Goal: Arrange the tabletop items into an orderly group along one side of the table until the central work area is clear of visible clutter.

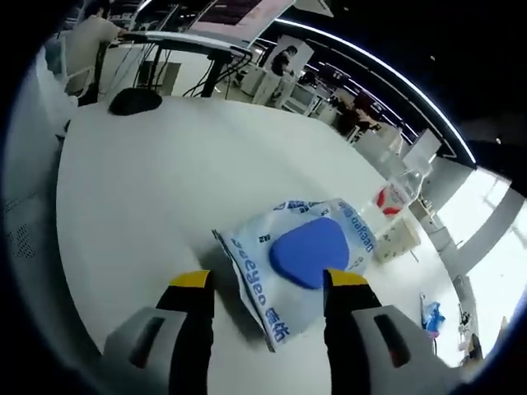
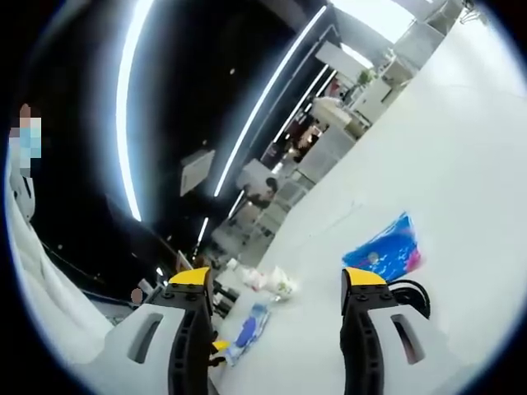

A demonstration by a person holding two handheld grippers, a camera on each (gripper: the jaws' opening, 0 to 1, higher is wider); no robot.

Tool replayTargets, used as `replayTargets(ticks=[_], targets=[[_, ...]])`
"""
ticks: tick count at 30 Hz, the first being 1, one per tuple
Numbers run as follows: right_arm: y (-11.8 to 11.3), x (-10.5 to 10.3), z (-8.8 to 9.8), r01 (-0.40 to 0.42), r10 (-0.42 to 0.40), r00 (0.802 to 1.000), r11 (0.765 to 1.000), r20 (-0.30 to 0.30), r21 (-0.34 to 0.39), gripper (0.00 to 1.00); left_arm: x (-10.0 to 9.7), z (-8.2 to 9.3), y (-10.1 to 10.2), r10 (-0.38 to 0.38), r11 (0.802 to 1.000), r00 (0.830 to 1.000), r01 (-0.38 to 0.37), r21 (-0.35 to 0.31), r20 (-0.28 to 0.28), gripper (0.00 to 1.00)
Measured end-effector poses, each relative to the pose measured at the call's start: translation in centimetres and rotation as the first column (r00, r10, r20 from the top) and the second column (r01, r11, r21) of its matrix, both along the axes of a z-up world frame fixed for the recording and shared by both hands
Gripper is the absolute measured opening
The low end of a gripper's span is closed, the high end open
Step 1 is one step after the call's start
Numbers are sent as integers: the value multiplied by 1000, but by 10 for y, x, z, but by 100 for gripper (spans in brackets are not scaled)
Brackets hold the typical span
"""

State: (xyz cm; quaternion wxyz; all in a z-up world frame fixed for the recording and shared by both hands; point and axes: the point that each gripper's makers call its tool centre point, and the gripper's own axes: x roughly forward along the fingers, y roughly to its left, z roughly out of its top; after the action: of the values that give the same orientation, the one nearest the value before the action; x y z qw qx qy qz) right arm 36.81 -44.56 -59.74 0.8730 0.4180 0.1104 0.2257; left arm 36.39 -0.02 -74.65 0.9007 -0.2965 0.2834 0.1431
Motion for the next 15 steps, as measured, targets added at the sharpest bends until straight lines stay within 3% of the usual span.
replayTargets(ticks=[7,10,12,14,15], targets=[[1,0,0,2,-2,1000,1000,-7,3,61,7,1,-3,-32,997,998,35,68,-46,42],[-2,0,-2,8,-8,1000,1000,-14,2,60,7,-2,1,-32,994,997,39,99,-74,33],[-4,0,-4,15,-15,1000,1000,-18,3,60,6,-6,5,-27,992,995,39,123,-97,22],[-5,-1,-4,19,-18,1000,1000,-21,4,60,4,-12,4,-24,994,993,37,105,-116,6],[-5,-1,-5,20,-20,1000,1000,-23,4,59,7,-10,5,2,996,996,6,91,-86,5]])
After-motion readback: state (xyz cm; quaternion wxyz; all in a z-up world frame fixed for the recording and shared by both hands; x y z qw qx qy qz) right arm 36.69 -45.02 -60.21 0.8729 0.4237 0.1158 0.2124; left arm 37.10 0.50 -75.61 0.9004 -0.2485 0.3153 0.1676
